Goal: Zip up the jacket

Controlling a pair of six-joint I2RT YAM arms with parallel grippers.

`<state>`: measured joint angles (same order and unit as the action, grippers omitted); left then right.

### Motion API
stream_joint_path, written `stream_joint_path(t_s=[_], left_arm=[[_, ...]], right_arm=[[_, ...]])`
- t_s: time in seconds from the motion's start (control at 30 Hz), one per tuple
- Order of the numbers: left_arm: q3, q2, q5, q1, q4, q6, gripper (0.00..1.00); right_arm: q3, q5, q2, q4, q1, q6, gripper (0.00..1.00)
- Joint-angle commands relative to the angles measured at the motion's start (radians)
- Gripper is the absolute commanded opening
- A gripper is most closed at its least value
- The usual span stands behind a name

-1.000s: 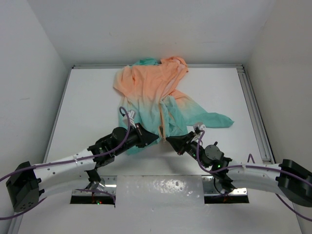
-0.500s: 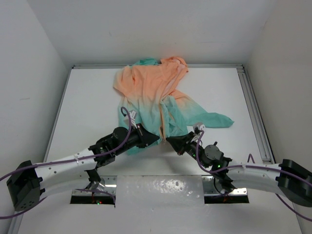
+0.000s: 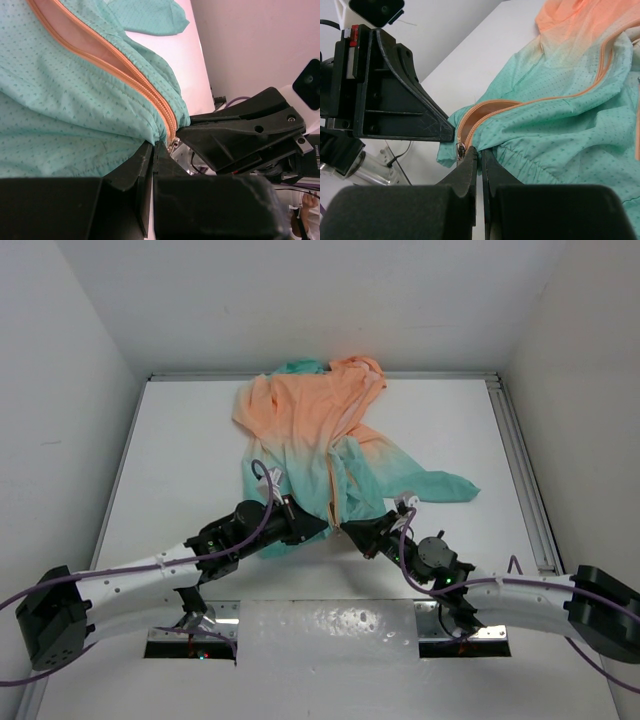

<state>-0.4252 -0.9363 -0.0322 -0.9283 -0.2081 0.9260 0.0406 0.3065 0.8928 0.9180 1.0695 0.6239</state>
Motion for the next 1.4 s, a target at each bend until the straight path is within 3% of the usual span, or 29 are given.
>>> stream_joint_path(t_s=[0.0, 0.43, 1.37], left_arm=[[0.006, -0.007, 0.023, 0.011, -0.059, 0.011, 0.00], [-0.006, 0.054, -0.021, 0.011, -0.013, 0.001, 0.00], [-0.006, 0.025, -0.046, 0.011, -0.007, 0.001, 0.00]], right_arm=[[0.022, 0.006, 0.009, 0.047, 0.007, -0.016, 0.00], [0.018, 0.037, 0.000, 0.031, 0.026, -0.035, 0.00], [0.028, 0.052, -0.005, 0.024, 0.046, -0.062, 0.00]])
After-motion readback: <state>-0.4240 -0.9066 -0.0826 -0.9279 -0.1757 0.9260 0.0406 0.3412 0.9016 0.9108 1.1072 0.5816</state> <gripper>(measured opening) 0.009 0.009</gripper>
